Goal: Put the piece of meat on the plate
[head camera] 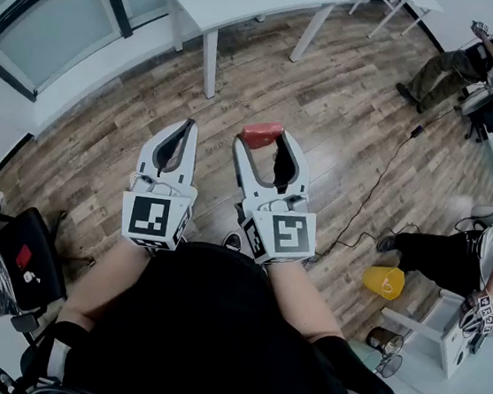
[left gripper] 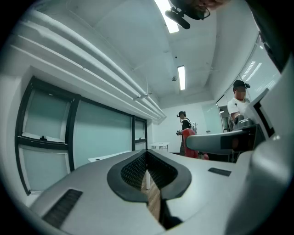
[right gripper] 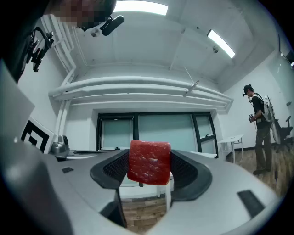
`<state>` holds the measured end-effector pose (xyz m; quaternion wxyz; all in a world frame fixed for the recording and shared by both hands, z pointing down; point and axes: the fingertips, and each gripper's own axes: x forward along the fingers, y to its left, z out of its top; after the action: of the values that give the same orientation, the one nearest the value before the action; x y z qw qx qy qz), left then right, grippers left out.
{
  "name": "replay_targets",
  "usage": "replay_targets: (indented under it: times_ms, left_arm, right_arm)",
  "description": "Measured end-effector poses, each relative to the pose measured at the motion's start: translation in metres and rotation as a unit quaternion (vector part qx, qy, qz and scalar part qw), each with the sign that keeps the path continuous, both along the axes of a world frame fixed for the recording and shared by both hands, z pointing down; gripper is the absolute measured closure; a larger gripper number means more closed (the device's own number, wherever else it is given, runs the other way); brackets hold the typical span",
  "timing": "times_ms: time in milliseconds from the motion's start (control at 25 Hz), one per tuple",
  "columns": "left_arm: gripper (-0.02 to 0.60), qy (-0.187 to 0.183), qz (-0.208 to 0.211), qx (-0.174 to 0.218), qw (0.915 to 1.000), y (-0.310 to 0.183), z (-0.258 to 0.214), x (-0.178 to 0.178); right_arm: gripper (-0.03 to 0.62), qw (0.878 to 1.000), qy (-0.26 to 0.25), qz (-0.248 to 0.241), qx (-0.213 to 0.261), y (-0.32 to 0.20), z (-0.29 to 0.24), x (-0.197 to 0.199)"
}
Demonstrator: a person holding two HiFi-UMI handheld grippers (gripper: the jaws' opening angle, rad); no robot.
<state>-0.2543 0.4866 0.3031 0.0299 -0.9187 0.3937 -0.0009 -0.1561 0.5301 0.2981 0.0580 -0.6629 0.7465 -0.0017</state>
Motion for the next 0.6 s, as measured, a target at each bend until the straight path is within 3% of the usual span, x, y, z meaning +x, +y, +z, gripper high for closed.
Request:
replay_targets:
  times_ms: [600]
  left_arm:
    - [0.578, -0.013, -0.032, -0.011, 0.9993, 0.002, 0.008, 0.051]
  right_arm:
    - [0.312, 0.999, -0.02, -0.028, -0.006, -0.001, 0.007, 0.057]
